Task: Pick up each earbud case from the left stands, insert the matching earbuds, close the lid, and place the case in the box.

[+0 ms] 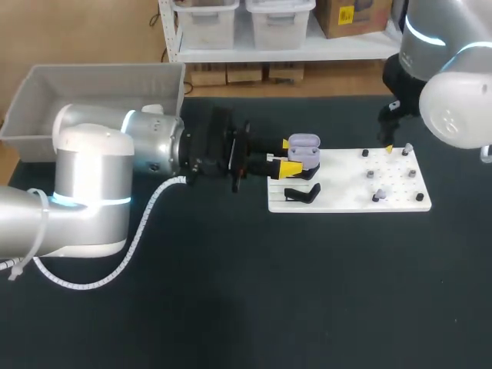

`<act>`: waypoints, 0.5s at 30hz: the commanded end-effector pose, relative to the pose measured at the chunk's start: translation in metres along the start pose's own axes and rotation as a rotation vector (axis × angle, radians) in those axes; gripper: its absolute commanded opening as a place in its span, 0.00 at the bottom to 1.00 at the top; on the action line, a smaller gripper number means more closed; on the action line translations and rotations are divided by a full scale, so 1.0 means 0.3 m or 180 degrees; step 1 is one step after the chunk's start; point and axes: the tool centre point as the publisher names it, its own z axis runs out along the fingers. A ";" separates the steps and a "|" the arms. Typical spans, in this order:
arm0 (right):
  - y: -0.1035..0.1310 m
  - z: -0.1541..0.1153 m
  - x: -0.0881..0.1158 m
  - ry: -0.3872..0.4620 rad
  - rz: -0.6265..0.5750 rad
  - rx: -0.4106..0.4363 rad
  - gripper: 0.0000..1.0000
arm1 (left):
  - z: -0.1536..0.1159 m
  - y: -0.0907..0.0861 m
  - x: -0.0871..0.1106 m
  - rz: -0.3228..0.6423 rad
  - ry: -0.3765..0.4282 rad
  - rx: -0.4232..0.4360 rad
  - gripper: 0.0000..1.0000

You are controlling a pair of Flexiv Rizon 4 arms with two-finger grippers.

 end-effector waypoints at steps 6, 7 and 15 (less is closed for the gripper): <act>0.000 0.001 0.001 -0.0004 0.0000 0.0000 1.00 | 0.000 -0.006 0.001 0.0009 -0.0003 -0.0020 0.00; 0.000 0.001 0.001 -0.0004 0.0000 0.0000 1.00 | 0.000 -0.006 0.001 0.0009 -0.0003 -0.0020 0.00; -0.007 0.018 0.026 0.0001 0.0072 0.0146 1.00 | 0.000 -0.006 0.001 0.0009 -0.0003 -0.0020 0.00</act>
